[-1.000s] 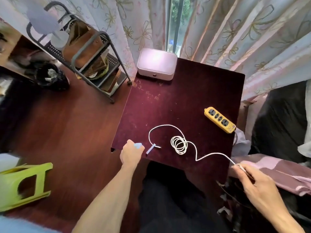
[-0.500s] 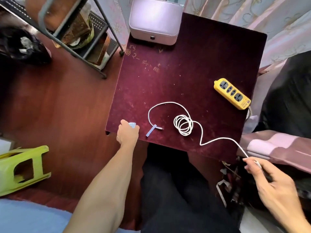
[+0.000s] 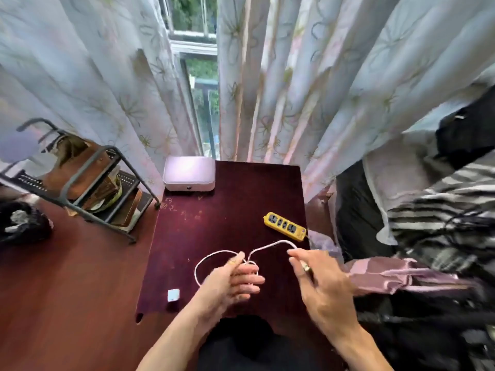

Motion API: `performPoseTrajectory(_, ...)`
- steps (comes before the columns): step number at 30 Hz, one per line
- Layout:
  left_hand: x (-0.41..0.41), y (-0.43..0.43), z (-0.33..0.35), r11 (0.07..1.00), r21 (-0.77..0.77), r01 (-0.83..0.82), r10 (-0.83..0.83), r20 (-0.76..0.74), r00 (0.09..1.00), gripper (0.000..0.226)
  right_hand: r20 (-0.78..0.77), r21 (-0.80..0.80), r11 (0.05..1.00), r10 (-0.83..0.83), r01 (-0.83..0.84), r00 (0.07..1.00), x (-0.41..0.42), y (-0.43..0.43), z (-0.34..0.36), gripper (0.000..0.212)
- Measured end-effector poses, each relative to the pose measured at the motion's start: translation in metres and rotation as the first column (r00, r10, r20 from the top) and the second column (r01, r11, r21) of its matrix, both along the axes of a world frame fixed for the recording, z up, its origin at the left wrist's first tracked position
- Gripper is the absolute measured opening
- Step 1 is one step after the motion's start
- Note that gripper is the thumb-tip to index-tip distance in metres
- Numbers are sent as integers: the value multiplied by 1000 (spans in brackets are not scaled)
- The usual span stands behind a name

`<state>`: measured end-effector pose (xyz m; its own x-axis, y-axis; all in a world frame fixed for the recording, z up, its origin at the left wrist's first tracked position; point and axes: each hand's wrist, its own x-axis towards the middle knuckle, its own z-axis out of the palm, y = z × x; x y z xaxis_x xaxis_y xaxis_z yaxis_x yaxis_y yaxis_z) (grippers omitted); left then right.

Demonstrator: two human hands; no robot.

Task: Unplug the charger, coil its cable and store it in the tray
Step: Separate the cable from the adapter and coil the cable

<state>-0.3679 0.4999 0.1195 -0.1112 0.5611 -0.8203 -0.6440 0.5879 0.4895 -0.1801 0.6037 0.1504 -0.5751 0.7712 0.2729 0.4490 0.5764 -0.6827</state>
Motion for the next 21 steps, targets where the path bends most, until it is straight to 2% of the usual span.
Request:
performPoseTrajectory(2,17,14,33,996,88,1,-8,76,997,54,-37,5,998,57,-57,998,-2,-14,11,17)
performPoseTrajectory(5,31,28,63,987,139,-87,72,110,991,51,-116,-16,992,119,-122,986,-3,-34,13,24)
performPoseTrajectory(9,34,36,80,973,147,-180,173,54,983,39,-148,-1,994,109,-110,983,-1,-51,9,30)
performPoseTrajectory(13,27,40,94,935,293,-200,207,8,978,33,-203,-23,987,150,-158,968,-1,-48,20,23)
performPoseTrajectory(15,24,41,108,905,379,-195,209,2,978,32,-238,-141,971,154,-191,959,0,-42,31,14)
performPoseTrajectory(18,17,35,130,856,489,-169,184,18,983,33,-371,-399,910,-53,-108,927,-3,-28,44,4)
performPoseTrajectory(20,14,26,144,820,547,-167,141,90,986,33,-351,-415,910,-155,-5,923,-9,-14,50,29)
performPoseTrajectory(21,12,20,151,805,569,-166,113,128,985,30,-313,-393,919,-133,-1,941,-16,-7,55,43)
